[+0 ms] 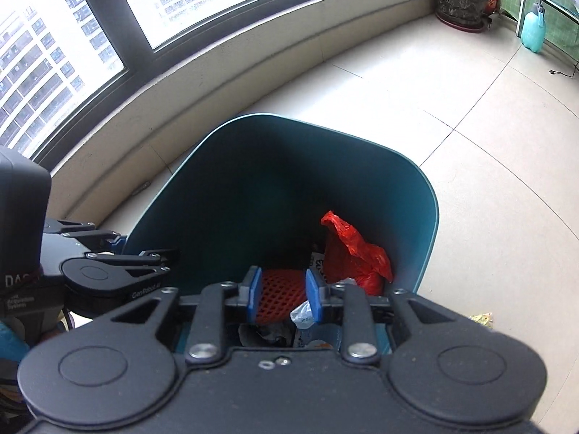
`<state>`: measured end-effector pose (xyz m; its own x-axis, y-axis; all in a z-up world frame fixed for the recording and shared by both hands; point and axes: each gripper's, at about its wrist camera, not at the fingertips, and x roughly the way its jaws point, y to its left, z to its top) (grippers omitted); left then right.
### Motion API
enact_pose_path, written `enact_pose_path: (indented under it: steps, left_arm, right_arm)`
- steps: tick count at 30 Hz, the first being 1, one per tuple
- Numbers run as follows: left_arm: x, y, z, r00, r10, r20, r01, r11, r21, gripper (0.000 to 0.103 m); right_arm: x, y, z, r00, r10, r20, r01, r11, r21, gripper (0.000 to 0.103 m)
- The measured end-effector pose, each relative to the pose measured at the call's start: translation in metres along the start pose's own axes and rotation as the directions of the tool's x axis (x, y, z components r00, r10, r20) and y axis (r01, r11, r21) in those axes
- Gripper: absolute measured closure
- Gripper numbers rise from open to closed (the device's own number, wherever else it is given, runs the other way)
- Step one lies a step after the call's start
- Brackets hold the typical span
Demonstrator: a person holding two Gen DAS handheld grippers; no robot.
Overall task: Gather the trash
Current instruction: 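Lift the clear bag over the teal bin and release it inside, then move the right gripper to the white cabbage leaf and grasp it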
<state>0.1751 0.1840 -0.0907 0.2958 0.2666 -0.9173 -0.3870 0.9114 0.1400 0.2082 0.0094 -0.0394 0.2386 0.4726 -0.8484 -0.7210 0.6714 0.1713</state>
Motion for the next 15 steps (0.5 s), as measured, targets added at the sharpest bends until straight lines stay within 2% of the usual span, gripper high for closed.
enact_pose_path:
  steps: [6,10,15]
  left_arm:
    - [0.001,0.002,0.001,1.0,-0.01,-0.006,0.01,1.0,-0.01,0.075]
    - [0.0,0.004,0.001,1.0,-0.011,-0.001,0.011,1.0,-0.012,0.075]
    - [-0.001,0.004,0.002,1.0,-0.011,0.002,0.011,1.0,-0.016,0.075]
  right_arm:
    - [-0.041,-0.028,-0.006,0.998,0.0,0.07,-0.004,0.998,0.056,0.076]
    - [-0.057,-0.063,-0.013,0.993,-0.067,0.094,0.054,0.989,0.141,0.074]
    - [-0.05,-0.12,-0.029,0.982,-0.177,0.059,0.155,0.951,0.269,0.073]
